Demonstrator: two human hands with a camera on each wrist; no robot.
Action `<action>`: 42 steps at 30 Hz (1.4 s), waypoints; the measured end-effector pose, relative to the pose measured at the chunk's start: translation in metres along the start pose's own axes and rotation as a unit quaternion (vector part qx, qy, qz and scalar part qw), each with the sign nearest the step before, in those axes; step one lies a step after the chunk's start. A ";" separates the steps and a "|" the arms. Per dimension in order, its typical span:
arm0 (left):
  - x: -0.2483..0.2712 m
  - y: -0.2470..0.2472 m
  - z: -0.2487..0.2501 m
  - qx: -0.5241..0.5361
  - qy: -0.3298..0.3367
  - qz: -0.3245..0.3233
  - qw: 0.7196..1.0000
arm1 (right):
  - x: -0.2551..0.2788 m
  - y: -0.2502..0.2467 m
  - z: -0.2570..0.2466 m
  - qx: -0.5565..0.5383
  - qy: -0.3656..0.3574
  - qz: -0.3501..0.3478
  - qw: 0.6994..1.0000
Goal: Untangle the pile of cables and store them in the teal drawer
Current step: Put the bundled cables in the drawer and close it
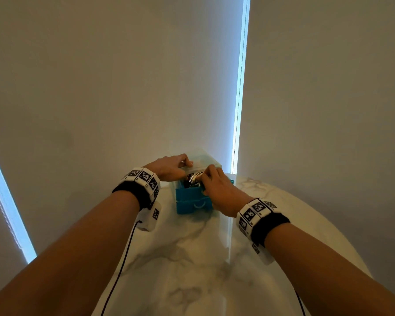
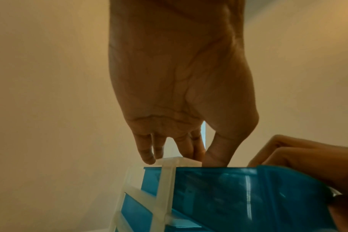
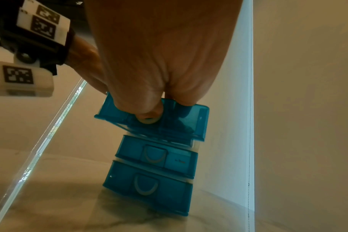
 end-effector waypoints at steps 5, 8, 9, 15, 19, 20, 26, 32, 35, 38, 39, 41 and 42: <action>-0.004 -0.003 0.002 -0.002 0.006 0.002 1.000 | -0.001 -0.009 0.004 -0.047 -0.024 -0.002 0.999; -0.003 -0.007 -0.002 -0.038 -0.003 0.029 0.999 | -0.003 -0.008 0.008 -0.050 -0.021 0.009 0.998; -0.004 -0.009 -0.002 -0.040 -0.001 0.038 0.998 | -0.006 -0.008 0.010 -0.055 -0.019 0.013 0.998; -0.005 -0.016 0.009 -0.090 0.011 0.087 0.992 | -0.020 -0.006 0.013 -0.035 -0.029 0.071 0.996; -0.005 -0.011 0.000 -0.070 0.023 0.080 0.994 | -0.017 -0.018 0.030 -0.043 0.026 0.133 0.990; -0.005 -0.010 -0.001 -0.067 0.029 0.071 0.995 | -0.018 -0.022 0.038 -0.061 0.048 0.139 0.987; -0.001 -0.007 0.001 -0.030 0.044 0.009 0.999 | -0.033 -0.012 0.080 -0.144 0.122 0.004 0.982; 0.003 -0.007 -0.008 0.034 0.081 0.010 0.996 | -0.044 -0.009 0.076 -0.141 0.128 0.096 0.977; 0.002 -0.008 -0.012 0.040 0.089 0.012 0.995 | -0.041 -0.009 0.078 -0.169 0.120 0.063 0.976; 0.001 -0.008 -0.012 0.042 0.091 -0.009 0.995 | -0.035 -0.008 0.087 -0.216 0.096 0.025 0.971; 0.001 -0.007 -0.012 0.047 0.089 -0.014 0.995 | -0.033 -0.008 0.091 -0.234 0.091 0.028 0.968; 0.001 -0.008 -0.010 0.045 0.082 -0.004 0.996 | -0.033 -0.011 0.098 -0.240 0.100 0.064 0.963; 0.000 -0.010 -0.008 0.031 0.086 0.019 0.996 | -0.034 -0.013 0.097 -0.222 0.114 0.094 0.964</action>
Point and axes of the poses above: each hand's wrist, its own x-axis away from the middle knuckle, its own y-axis out of the palm, z = x × y, the point moved 8 cm from there along -x, towards the middle knuckle, and after that the axes turned 12 degrees about -z, right-handed, at the moved point
